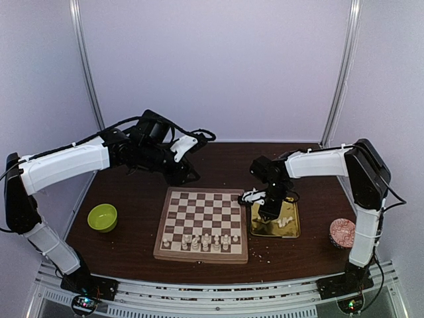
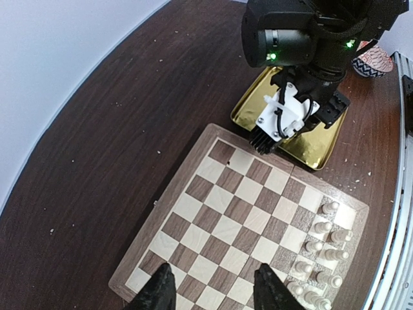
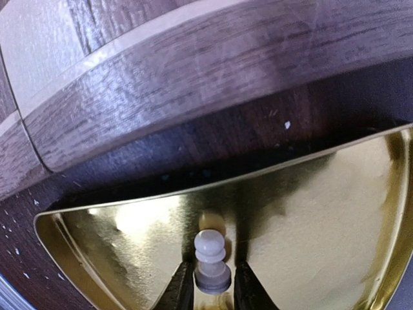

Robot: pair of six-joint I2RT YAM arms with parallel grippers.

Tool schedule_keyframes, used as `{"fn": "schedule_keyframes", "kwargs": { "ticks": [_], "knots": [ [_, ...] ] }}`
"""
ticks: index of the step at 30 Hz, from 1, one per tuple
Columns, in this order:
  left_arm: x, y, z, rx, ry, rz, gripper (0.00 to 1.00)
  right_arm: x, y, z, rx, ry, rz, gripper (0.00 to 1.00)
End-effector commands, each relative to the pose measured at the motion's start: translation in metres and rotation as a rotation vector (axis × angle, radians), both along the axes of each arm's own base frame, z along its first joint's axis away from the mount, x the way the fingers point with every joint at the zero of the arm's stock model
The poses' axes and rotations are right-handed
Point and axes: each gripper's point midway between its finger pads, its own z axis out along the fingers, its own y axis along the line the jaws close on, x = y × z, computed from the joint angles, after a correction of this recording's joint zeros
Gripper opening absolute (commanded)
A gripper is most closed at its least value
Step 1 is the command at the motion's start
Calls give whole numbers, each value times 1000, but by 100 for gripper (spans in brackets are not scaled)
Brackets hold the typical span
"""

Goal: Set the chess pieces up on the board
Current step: Pick up the pawn from the storage box.

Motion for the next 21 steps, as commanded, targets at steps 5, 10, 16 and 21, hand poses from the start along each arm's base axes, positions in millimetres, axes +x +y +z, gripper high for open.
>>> {"fn": "schedule_keyframes", "kwargs": {
  "ticks": [5, 10, 16, 21],
  "knots": [
    [6, -7, 16, -39, -36, -8, 42, 0, 4, -1, -12, 7, -2, 15],
    [9, -4, 13, -27, -56, 7, 42, 3, 7, 11, 17, -19, -11, 10],
    [11, -15, 14, -119, -33, 24, 42, 6, 19, 70, 208, -103, -15, 8],
    [12, -44, 25, -341, 136, 17, 41, -9, 32, 126, 424, -128, 15, 8]
  ]
}}
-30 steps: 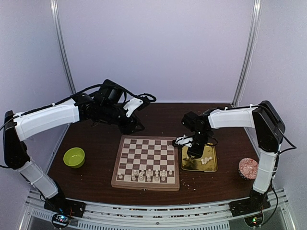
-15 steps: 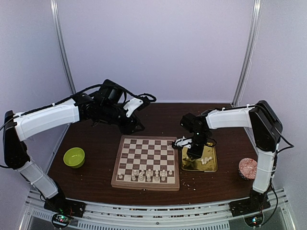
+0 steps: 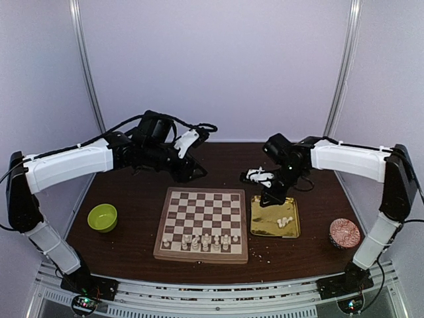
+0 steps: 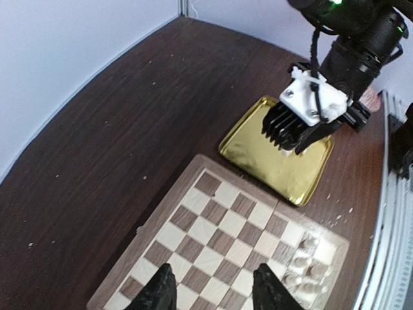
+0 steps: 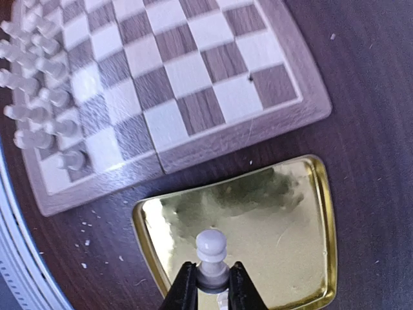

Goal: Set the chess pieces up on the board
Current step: Pick up the pawn from the storage box, then pass from the right arm to the left

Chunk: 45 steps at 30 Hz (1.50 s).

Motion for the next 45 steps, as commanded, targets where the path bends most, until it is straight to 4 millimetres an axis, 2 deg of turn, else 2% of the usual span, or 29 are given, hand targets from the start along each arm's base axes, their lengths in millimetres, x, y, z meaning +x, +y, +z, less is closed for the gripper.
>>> {"fn": "schedule_keyframes", "kwargs": {
  "ticks": [1, 4, 5, 9, 14, 18, 28, 37, 45],
  "knots": [
    [4, -35, 20, -268, 131, -17, 41, -15, 16, 55, 228, -29, 42, 8],
    [7, -58, 18, -417, 259, -33, 37, -23, 20, 74, 304, -47, 54, 8],
    [9, -68, 25, -498, 308, -38, 35, -25, 20, 79, 322, -53, 56, 8],
    [14, -95, 14, -643, 473, -59, 32, -26, 19, 86, 345, -56, 51, 8],
    [3, -126, 6, -674, 593, -139, 32, -25, 16, 88, 355, -62, 41, 8],
    [-6, -143, -1, -646, 634, -178, 32, -22, 13, 88, 352, -64, 33, 8],
    [-21, -161, -4, -607, 685, -252, 34, -20, 12, 87, 348, -66, 26, 9],
    [-23, -164, -12, -569, 701, -253, 37, -17, 11, 93, 360, -87, 13, 9],
    [-33, -168, -13, -540, 703, -295, 30, -12, 8, 94, 357, -112, -11, 9]
  ]
}}
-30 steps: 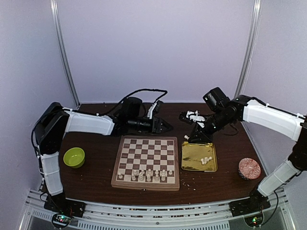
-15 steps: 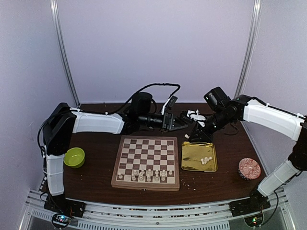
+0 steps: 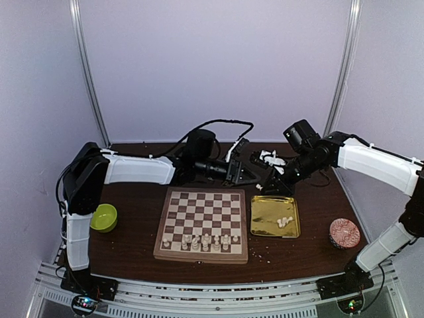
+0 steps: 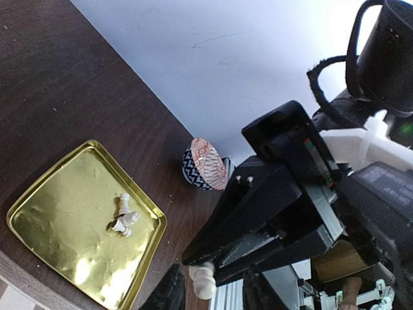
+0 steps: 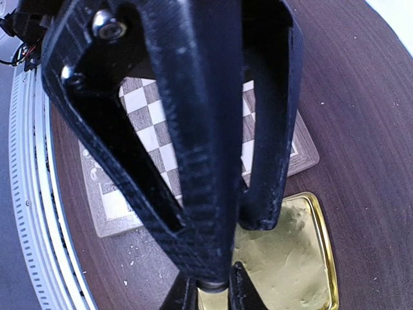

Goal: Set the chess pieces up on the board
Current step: Pass from the right arm to the left

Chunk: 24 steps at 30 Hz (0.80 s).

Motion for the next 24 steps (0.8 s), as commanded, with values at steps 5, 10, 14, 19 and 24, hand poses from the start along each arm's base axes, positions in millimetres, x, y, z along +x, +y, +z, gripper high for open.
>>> {"fn": "schedule_keyframes", "kwargs": {
  "ticks": [5, 10, 14, 19, 24],
  "knots": [
    [-12, -10, 8, -24, -43, -78, 25, 7, -4, 10, 17, -46, -35, 9],
    [-12, -11, 4, -8, -41, -73, 31, 7, -5, 12, 22, -50, -41, 9],
    [-12, -11, 2, 3, -40, -75, 30, 8, -5, 14, 28, -55, -45, 9],
    [-13, -11, 1, 8, -41, -79, 31, 9, -6, 15, 31, -56, -48, 9],
    [-15, -14, 0, 12, -38, -91, 24, 9, -6, 15, 33, -60, -51, 9]
  ]
}}
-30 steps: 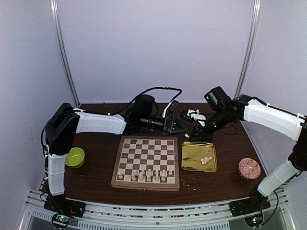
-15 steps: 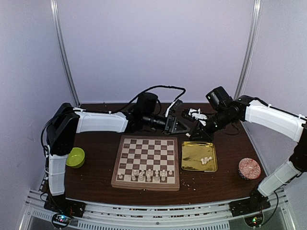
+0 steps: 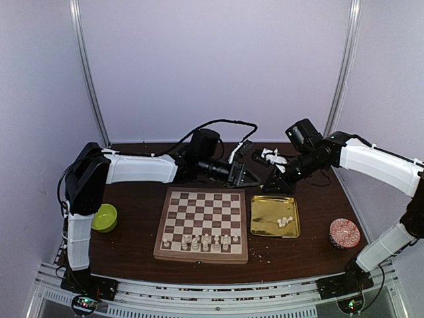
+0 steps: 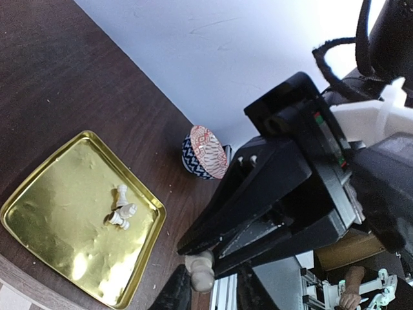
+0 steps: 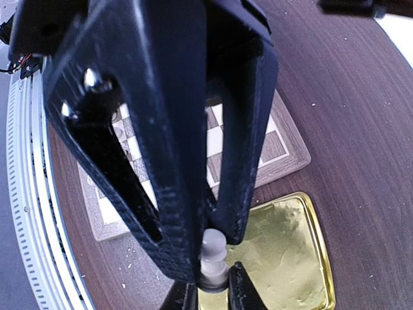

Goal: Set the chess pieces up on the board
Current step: Pass from the right arm to the left, then place the pawn on b1.

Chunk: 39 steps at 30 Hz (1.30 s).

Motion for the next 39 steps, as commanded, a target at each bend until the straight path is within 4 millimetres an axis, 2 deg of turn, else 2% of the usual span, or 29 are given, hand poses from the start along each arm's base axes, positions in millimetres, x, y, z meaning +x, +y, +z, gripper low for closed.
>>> {"fn": "schedule_keyframes", "kwargs": {
  "ticks": [1, 16, 22, 26, 30, 34, 39],
  "knots": [
    [-7, -9, 4, -22, -23, -47, 23, 5, -3, 11, 21, -48, -22, 9],
    [-11, -12, 7, -33, -36, -83, 7, 5, -2, 7, 11, -32, -14, 13],
    [-1, 5, 14, 33, -147, -42, 3, 3, -5, 7, 6, -36, -15, 21],
    [21, 39, 18, 135, -231, 45, 3, 5, -9, 12, 31, -34, -31, 26],
    [29, 82, 27, 256, -350, 99, 3, 7, -13, 10, 34, -19, -41, 27],
    [20, 131, 14, 476, -472, 115, 3, 8, -14, 6, 32, -7, -41, 28],
    [1, 200, -1, 714, -565, 146, 3, 9, -15, 2, 20, -3, -41, 28]
  ]
}}
